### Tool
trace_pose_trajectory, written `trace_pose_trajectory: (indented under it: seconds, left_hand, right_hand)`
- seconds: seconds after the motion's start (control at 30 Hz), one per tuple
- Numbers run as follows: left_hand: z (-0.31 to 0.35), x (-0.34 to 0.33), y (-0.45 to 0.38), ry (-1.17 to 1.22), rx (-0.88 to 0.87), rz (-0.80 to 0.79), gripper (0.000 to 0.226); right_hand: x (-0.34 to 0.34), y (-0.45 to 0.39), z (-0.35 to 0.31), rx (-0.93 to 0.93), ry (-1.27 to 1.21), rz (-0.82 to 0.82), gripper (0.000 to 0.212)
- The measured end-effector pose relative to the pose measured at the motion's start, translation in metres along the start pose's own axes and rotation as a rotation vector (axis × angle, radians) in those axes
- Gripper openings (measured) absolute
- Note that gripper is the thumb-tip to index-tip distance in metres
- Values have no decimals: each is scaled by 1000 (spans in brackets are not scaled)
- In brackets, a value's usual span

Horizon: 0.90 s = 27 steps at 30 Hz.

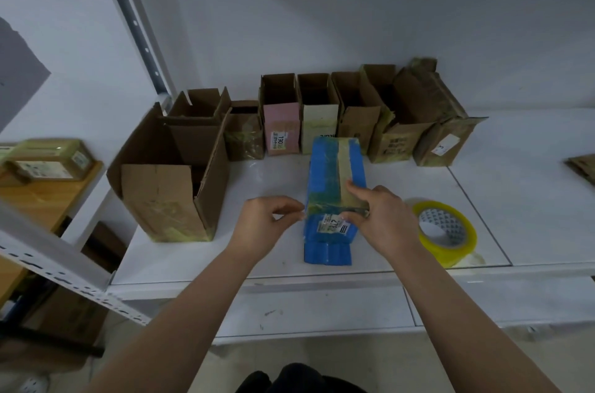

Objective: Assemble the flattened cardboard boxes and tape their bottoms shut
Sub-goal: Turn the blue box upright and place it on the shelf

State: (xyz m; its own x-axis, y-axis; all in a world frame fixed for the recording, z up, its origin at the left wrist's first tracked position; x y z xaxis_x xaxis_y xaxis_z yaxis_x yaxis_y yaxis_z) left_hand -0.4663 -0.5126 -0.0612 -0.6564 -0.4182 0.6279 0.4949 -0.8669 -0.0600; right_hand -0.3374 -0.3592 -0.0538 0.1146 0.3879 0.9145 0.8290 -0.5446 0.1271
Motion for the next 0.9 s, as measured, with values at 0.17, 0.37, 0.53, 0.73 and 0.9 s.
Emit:
trace_pose_trajectory:
  seconds: [0.17,0.37,0.53,0.73,0.9]
  left_hand:
    - [15,-8,-13,-27,-18,63,21]
    - [8,-20,-19,-45,-1,15,32]
    - [9,-18,-20,-140,78,20,36]
    - [62,-45,-38,-399,-116,-262,73]
    - [51,-62,-41,-518,-35,-333,60]
  right_hand:
    - [1,-2,1,20,9,-21,65]
    - [2,-2,0,35,32,-9,64]
    - [0,-5,2,56,-1,-14,62]
    - [-4,-5,5,145,-60,-23,63]
    - [-12,2,32,-70,-150,34,69]
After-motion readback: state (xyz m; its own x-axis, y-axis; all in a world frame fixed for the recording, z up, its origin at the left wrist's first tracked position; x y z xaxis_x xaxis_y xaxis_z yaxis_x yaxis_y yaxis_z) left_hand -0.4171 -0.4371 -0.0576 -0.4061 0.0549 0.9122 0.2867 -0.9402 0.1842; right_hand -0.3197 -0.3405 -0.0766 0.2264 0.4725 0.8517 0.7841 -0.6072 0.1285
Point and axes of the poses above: each hand's wrist, its own y-axis away from the middle knuckle, its own x-axis out of the back of the hand, z = x × y, the point moved 10 cm from there along -y, towards the middle knuckle, and after that the axes turned 15 degrees about -z, right-handed, at the moved point
